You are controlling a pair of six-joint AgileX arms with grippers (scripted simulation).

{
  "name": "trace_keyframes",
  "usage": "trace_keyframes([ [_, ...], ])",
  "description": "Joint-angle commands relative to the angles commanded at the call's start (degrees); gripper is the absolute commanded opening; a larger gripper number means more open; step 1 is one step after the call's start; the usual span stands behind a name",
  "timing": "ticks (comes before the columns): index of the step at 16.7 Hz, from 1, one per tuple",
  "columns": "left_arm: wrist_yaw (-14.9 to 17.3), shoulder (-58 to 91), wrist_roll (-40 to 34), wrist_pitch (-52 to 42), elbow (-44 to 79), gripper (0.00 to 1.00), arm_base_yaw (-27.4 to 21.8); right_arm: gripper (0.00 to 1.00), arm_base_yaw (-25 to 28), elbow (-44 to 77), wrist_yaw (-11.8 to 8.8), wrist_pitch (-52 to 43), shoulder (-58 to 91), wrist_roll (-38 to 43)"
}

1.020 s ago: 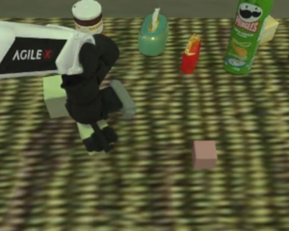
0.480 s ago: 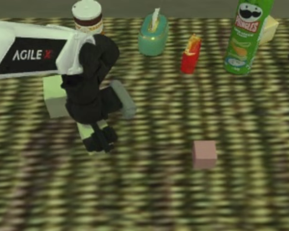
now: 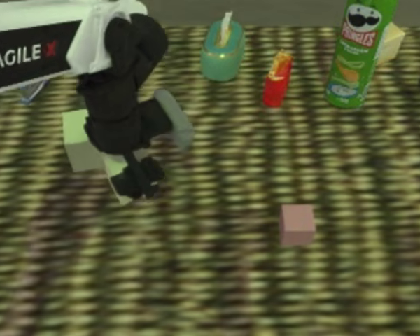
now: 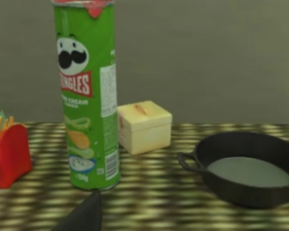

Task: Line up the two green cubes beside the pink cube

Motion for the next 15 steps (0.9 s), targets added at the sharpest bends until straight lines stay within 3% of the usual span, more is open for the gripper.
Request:
trace_keyframes([
  [8, 0.0, -0.8, 0.5, -2.8, 2.6, 0.0, -0.9, 1.0, 0.0, 0.0, 0.0, 0.0, 0.0, 0.0],
  [15, 0.1, 5.6, 5.8, -9.6, 15.5, 0.0, -14.2, 1.0, 0.0, 0.0, 0.0, 0.0, 0.0, 0.0],
])
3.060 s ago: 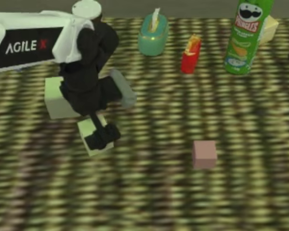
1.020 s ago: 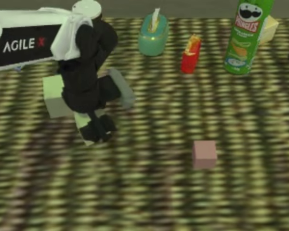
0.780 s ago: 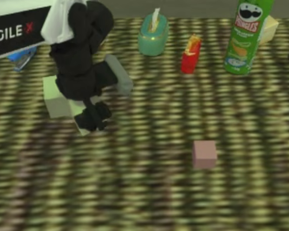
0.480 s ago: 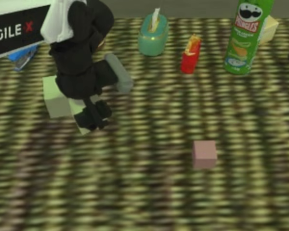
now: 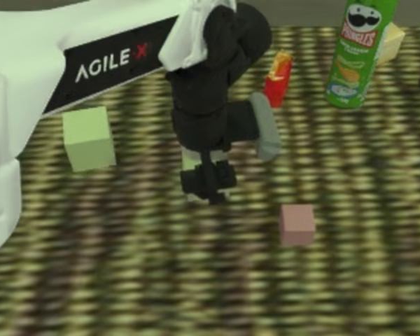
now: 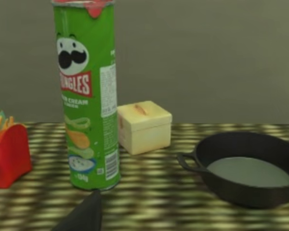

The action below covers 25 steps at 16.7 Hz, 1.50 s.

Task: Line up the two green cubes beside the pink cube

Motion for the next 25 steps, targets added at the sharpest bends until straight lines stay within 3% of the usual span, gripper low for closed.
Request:
trace_keyframes([
  [4, 0.0, 2.1, 2.1, -2.5, 4.9, 0.0, -5.3, 1.0, 0.0, 0.0, 0.0, 0.0, 0.0, 0.0],
  [10, 0.0, 2.0, 2.2, -1.3, 4.0, 0.0, -5.3, 1.0, 0.0, 0.0, 0.0, 0.0, 0.0, 0.0],
  [16, 0.1, 5.1, 2.0, 10.2, -4.5, 0.0, -5.5, 1.0, 0.0, 0.0, 0.0, 0.0, 0.0, 0.0],
  [21, 0.1, 5.5, 2.0, 11.4, -5.5, 0.0, -5.6, 1.0, 0.0, 0.0, 0.0, 0.0, 0.0, 0.0],
  [25, 0.1, 5.5, 2.0, 11.4, -5.5, 0.3, -5.6, 1.0, 0.0, 0.0, 0.0, 0.0, 0.0, 0.0],
])
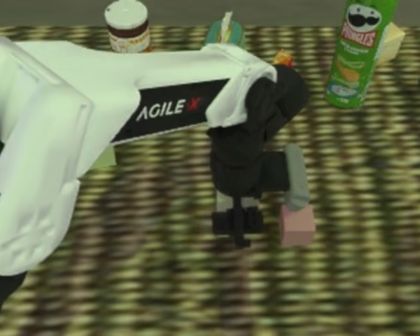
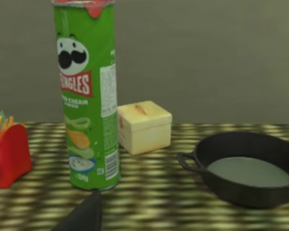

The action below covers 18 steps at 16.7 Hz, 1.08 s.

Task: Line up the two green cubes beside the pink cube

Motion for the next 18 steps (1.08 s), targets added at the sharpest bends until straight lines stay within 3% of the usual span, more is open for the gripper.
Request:
trace_keyframes([
  [9, 0.0, 0.0, 0.0, 0.0, 0.0, 0.98, 0.0, 1.0, 0.0, 0.0, 0.0, 0.0, 0.0, 0.0],
  [18, 0.0, 0.0, 0.0, 0.0, 0.0, 1.0, 0.1, 1.0, 0.0, 0.0, 0.0, 0.0, 0.0, 0.0],
])
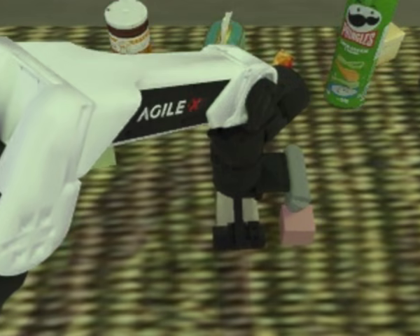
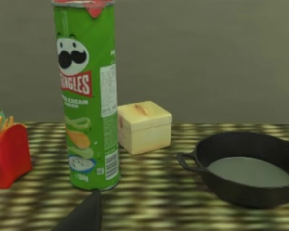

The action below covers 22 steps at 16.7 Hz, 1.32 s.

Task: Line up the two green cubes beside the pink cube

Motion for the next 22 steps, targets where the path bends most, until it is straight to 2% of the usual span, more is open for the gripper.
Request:
trace_keyframes([
  [3, 0.0, -0.4, 0.1, -2.4, 2.3, 1.0, 0.1, 1.0, 0.0, 0.0, 0.0, 0.0, 0.0, 0.0],
  [8, 0.0, -2.5, 0.0, -13.0, 10.0, 1.0, 1.0, 1.0, 0.0, 0.0, 0.0, 0.0, 0.0, 0.0],
  [15, 0.0, -2.7, -0.8, -14.1, 11.2, 1.0, 1.2, 1.0, 0.0, 0.0, 0.0, 0.0, 0.0, 0.0],
  [18, -0.1, -1.6, -6.4, -14.7, 13.0, 1.0, 3.8, 1.0, 0.0, 0.0, 0.0, 0.0, 0.0, 0.0],
  [22, -0.2, 0.8, -20.7, -16.4, 16.4, 1.0, 10.5, 1.0, 0.0, 0.0, 0.0, 0.0, 0.0, 0.0],
])
